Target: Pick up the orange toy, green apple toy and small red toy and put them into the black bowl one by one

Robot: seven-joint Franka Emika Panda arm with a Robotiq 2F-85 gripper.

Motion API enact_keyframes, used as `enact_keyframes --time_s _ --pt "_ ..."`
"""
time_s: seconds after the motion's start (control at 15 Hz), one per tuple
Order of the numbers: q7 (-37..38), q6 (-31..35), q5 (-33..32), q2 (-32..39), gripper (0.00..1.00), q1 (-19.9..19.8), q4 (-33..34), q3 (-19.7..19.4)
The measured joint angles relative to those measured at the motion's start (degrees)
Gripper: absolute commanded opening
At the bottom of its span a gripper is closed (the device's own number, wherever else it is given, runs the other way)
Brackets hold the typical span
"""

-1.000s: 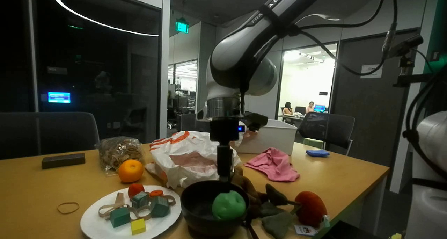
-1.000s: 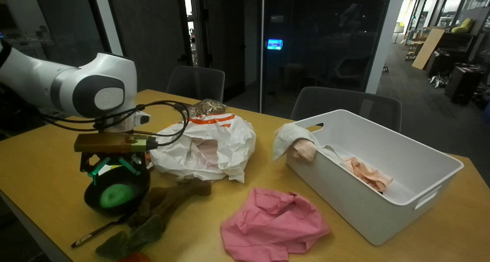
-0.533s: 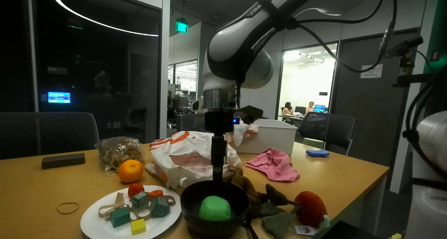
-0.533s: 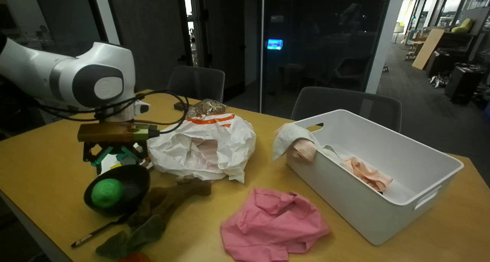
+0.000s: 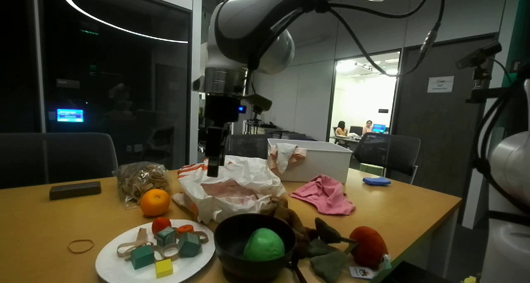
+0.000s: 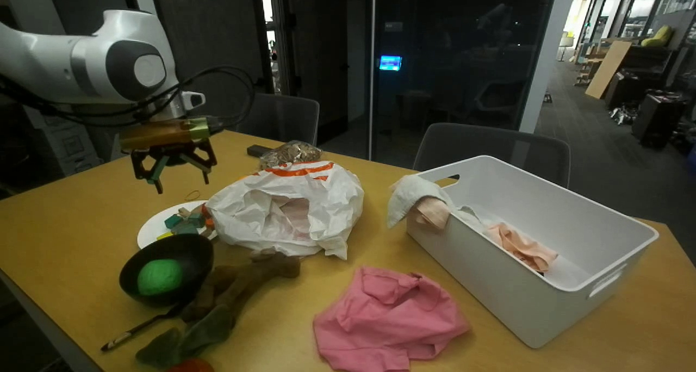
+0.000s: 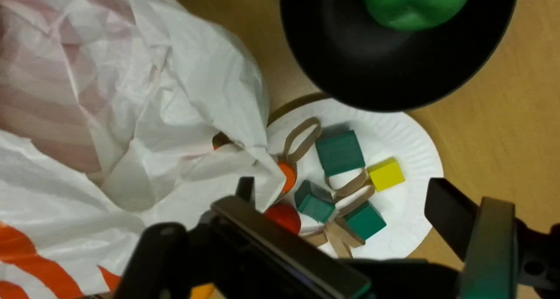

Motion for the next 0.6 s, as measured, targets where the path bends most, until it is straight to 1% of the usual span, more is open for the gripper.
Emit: enact_keyframes --time_s 0.33,0.6 --pt "7.1 2.2 -9.0 11.0 1.00 2.1 10.0 2.3" --pt "11.8 2.2 -16.7 20.1 1.00 4.7 20.1 2.4"
